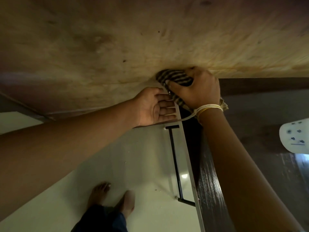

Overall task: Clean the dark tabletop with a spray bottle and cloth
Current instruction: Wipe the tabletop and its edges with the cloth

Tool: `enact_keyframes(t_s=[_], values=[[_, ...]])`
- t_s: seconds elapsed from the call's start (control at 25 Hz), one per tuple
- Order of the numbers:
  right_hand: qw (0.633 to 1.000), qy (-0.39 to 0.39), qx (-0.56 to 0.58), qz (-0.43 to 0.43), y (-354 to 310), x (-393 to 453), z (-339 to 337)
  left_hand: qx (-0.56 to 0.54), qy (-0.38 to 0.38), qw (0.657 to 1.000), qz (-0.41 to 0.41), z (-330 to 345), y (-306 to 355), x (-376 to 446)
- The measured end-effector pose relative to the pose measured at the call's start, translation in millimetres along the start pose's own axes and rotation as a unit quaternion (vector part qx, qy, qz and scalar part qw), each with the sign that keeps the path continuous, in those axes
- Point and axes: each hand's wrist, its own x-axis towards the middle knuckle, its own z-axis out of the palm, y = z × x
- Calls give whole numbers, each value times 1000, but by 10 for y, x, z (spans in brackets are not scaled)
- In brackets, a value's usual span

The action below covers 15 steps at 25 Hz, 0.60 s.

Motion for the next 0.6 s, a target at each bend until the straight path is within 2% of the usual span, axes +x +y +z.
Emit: enact_keyframes(t_s=[0.16,0.32,0.4,0.44,0.52,0.56,0.6], values=[[998,44,-1,50,-17,24,56,21,-19,1000,0,-14,97,-143],[992,73,92,44,50,-60,17,20,-33,999,-4,-54,72,-220],[979,123,130,95,177,-88,-11,14,-43,999,-5,-88,49,-239],[970,151,124,142,241,-82,-26,11,-45,999,-4,-102,42,-253],[959,180,12,221,338,-56,-13,9,-44,999,3,-127,35,-268],[960,178,-36,212,363,-48,-1,8,-39,999,5,-129,27,-267],[971,169,-44,164,369,-39,11,4,-30,1000,5,-119,21,-268]])
